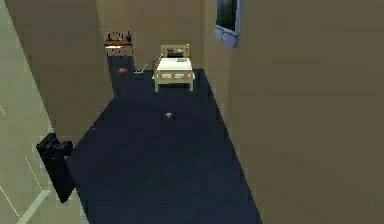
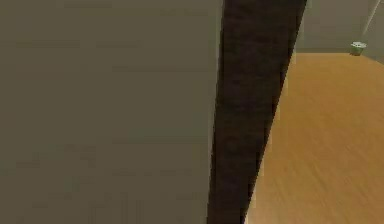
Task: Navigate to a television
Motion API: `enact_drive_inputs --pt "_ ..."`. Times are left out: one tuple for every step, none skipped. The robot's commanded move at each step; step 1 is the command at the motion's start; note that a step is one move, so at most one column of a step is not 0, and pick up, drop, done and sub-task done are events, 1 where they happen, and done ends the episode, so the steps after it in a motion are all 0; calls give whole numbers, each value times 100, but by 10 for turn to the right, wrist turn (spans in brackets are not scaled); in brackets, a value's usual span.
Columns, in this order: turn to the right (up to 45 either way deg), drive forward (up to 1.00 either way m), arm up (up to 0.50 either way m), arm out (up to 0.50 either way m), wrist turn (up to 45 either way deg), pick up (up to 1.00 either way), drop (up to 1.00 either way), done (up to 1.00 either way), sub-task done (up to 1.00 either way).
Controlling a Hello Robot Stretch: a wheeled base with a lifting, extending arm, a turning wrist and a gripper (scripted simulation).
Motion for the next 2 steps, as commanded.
enact_drive_inputs --pt "0 100 0 0 0 0 0 0 0" --pt "60 0 0 0 0 0 0 0 0"
